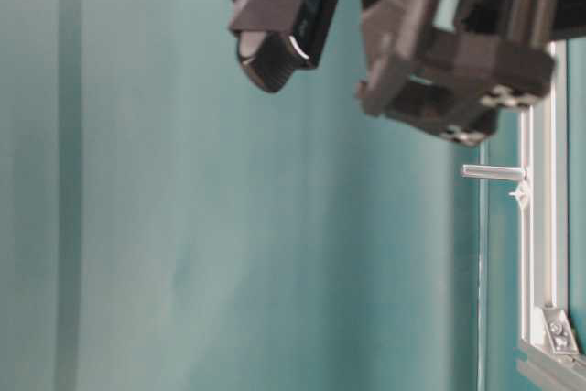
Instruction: Move the cable alternately left and right between 8 closely spaced pins so it hooks onto each one.
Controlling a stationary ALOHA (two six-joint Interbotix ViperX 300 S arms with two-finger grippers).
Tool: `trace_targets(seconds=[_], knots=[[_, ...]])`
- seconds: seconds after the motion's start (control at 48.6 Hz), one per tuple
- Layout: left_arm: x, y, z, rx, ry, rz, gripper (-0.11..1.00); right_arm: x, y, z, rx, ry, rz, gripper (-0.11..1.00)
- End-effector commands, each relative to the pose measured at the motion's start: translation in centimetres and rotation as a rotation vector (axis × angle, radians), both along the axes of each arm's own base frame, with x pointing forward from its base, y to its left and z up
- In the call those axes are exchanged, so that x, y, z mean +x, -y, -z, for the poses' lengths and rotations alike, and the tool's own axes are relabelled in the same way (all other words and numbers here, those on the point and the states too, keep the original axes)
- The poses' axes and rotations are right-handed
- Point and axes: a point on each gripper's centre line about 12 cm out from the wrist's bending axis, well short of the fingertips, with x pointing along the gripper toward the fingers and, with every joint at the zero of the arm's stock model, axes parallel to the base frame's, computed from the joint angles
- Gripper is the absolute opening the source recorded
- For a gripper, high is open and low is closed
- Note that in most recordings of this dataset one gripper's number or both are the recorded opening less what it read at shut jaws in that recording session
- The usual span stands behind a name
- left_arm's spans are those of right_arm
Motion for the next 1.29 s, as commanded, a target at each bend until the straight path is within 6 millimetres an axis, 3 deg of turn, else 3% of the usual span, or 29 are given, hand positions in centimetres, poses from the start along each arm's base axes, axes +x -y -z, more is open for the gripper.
trace_targets(seconds=[0.0, 0.349, 0.843, 1.274], knots=[[0.2, -0.1, -0.3, -0.004, 0.005, -0.004, 0.31, 0.3, -1.0, -1.4, 0.019, 0.029, -0.012, 0.15], [0.2, -0.1, -0.4, -0.003, 0.007, -0.004, 0.31, 1.7, -1.7, -1.3, 0.018, 0.048, -0.026, 0.15], [0.2, -0.1, -0.3, -0.003, 0.005, -0.005, 0.31, 6.6, -1.2, -1.1, 0.042, 0.186, -0.088, 0.15], [0.2, -0.1, -0.3, -0.004, 0.005, -0.004, 0.31, 7.7, -1.0, -1.1, 0.036, 0.197, -0.094, 0.15]])
